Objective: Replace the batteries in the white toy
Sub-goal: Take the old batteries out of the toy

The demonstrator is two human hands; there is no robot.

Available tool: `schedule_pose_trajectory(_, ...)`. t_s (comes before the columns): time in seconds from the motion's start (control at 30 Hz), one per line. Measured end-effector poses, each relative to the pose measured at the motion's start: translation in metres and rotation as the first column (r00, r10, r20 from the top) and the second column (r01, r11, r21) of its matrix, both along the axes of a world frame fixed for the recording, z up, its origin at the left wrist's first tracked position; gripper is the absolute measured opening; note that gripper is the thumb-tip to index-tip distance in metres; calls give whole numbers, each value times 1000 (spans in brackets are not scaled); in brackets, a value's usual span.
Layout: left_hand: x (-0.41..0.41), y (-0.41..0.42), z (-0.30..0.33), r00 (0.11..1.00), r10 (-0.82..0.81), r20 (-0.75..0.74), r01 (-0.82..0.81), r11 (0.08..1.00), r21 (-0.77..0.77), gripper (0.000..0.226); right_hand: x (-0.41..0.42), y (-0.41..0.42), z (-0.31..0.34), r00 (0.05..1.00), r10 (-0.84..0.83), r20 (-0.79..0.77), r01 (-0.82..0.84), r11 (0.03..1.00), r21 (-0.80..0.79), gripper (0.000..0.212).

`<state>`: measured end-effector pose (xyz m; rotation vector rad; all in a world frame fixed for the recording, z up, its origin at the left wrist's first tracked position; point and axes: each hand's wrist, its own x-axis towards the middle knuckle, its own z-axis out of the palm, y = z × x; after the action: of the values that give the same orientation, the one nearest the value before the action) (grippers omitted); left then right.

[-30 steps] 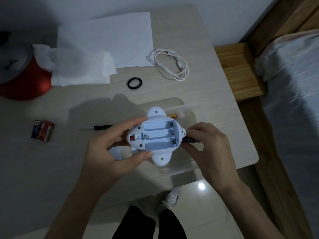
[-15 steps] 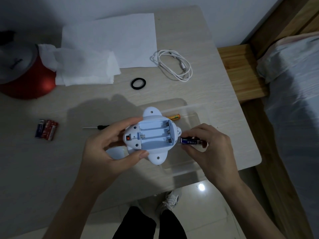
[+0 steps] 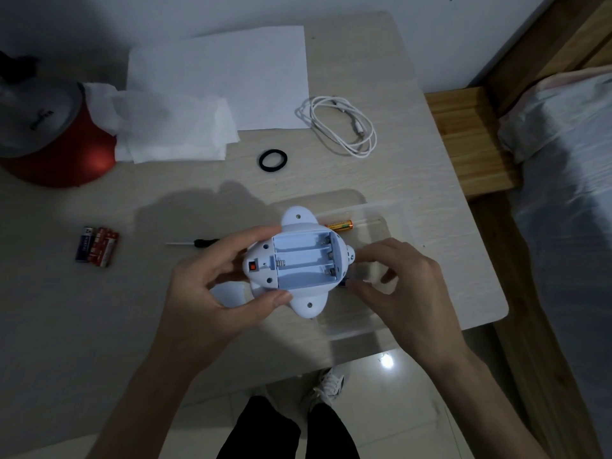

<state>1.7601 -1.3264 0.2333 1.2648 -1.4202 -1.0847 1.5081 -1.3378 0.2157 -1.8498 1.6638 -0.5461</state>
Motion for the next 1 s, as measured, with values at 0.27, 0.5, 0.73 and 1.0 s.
schedule_pose_trajectory(0.27,-2,0,12,998,-3,-64,4,1000,10,63,4,-4,40,800,-6,600,-97,985,139,58)
schedule_pose_trajectory(0.5,-1,6,27,995,-40,-91,41,999,9,63,20,-7,55,700,142,700,-306,945,113,75)
schedule_pose_trajectory(0.73,20,19,32,1000,0,-30,1,1000,9,59,45,-10,59,664,166,729,-343,934,100,76)
schedule_pose_trajectory(1.0,62,43,34,998,68,8,-68,997,24,62,99,-5,55,665,193,722,-394,911,120,77)
